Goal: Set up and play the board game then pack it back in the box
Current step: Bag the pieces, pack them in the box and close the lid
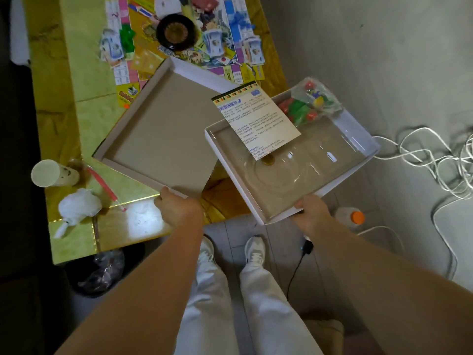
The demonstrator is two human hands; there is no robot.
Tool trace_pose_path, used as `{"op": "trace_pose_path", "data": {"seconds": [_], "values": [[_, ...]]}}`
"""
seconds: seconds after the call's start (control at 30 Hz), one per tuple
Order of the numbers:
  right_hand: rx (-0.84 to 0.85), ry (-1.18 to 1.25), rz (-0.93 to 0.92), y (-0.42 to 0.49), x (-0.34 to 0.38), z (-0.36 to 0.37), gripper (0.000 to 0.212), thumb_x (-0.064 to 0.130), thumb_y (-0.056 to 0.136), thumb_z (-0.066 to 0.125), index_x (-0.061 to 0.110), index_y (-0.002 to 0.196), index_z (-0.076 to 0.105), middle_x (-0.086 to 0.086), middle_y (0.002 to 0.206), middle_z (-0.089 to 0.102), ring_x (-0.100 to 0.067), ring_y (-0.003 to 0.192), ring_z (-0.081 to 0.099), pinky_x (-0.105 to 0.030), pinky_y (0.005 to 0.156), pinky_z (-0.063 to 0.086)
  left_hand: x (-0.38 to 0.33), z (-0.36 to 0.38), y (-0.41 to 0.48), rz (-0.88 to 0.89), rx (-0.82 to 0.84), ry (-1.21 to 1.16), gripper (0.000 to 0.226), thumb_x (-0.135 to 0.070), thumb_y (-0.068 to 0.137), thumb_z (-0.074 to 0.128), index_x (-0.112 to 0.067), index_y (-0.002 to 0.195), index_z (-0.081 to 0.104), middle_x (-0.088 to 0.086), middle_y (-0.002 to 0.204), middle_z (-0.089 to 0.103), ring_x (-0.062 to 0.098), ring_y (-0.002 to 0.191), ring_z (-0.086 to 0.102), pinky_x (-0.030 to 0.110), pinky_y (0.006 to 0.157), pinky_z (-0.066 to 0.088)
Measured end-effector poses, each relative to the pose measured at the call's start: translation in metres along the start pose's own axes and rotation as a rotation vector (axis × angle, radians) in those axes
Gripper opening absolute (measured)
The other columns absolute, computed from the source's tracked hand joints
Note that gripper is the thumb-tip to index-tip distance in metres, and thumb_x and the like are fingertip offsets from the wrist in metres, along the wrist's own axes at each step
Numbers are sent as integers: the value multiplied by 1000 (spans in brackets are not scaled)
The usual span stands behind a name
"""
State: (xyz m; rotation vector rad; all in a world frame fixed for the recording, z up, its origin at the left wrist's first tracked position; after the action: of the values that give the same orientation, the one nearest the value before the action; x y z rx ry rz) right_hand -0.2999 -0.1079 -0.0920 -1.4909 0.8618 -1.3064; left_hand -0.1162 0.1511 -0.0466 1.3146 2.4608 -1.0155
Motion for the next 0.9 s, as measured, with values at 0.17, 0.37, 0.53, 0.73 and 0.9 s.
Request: {"op": "trace_pose_path", "data": {"seconds": [0.17,0.37,0.53,0.73,0.9], "values": [[15,50,-28,-4,-3,1,49,-23,76,17,3,103,49,-16,92,50,-32,81,51,-48,95,43,-11,-12,7,24,-62,-21,59,0,86,58,-8,141,40,16,142,39,36,122,48,35,100,36],[-15,77,-11,16,-10,-8,56,-22,79,16,6,110,53,-16,101,54,-38,109,49,-51,103,41,-19,-22,20,46,-124,-26,58,3,86,55,-9,141,40,12,144,37,37,121,49,34,99,36],[-28,24,25,30,-11,-12,39,-15,90,27,7,102,56,-17,101,57,-35,124,49,-49,108,39,-22,-23,28,36,-136,-60,61,2,85,59,-10,142,40,9,144,37,36,121,50,32,99,37],[-35,-167,-34,39,-12,2,51,-14,94,24,-7,144,29,-24,151,33,-36,137,37,-43,114,32,-27,-18,38,66,-146,-94,62,4,85,56,-15,143,41,7,143,39,33,119,52,30,98,39],[-81,-102,5,56,-28,10,49,-17,89,25,-1,128,49,-27,119,53,-34,105,52,-49,111,35,-27,-29,62,88,-186,-124,66,6,82,55,-17,142,43,7,138,43,29,114,55,25,92,39]]}}
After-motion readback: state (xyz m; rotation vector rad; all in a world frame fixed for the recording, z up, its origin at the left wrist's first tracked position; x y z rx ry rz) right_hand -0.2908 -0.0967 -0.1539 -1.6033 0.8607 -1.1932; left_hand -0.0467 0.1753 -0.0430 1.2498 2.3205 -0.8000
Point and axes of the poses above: each hand's wrist, its own y-axis towards the middle knuckle, its own z-axis out of the palm, x = y × z, the point moved 9 cm from there along y, towards the middle knuckle
